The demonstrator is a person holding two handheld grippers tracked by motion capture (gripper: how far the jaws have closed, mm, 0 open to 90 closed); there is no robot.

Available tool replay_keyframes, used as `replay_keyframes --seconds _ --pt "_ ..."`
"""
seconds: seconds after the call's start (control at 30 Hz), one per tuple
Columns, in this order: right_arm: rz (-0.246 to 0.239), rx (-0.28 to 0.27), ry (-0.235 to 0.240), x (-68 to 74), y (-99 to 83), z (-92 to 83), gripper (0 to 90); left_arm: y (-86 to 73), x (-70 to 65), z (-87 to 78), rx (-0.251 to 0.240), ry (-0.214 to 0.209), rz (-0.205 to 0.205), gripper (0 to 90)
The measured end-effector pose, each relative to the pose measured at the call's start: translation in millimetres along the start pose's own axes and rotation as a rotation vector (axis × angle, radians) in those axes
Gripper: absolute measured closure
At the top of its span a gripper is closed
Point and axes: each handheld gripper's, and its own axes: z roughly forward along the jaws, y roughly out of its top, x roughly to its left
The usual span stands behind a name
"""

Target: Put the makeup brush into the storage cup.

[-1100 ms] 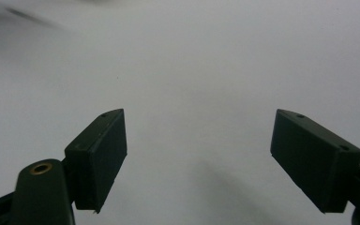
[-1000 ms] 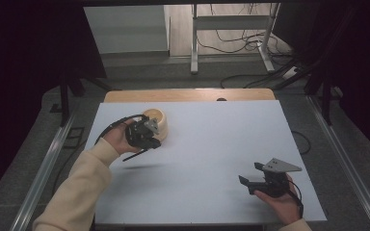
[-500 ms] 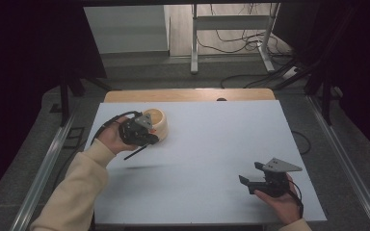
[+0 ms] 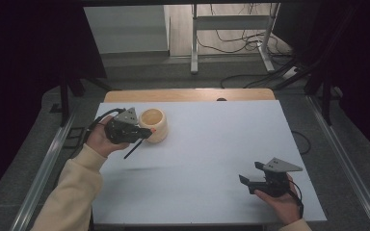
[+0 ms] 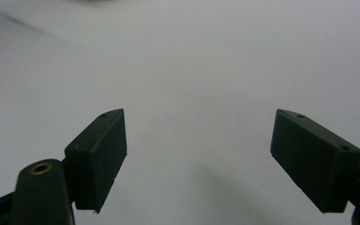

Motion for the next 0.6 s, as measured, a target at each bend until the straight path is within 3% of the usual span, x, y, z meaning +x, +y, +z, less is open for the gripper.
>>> replay_keyframes --seconds 0.3,0.6 --pt "0.003 0.001 -0.003 -0.5 -0.1 0.0 18.9 -8.6 -2.0 -9.4 -0.083 0.031 -0.055 84.1" --pt "0.001 -0.001 -0.006 -0.7 -0.1 0.3 18.9 -15.3 -4.4 -7.9 -0.125 0.052 -0.092 84.1"
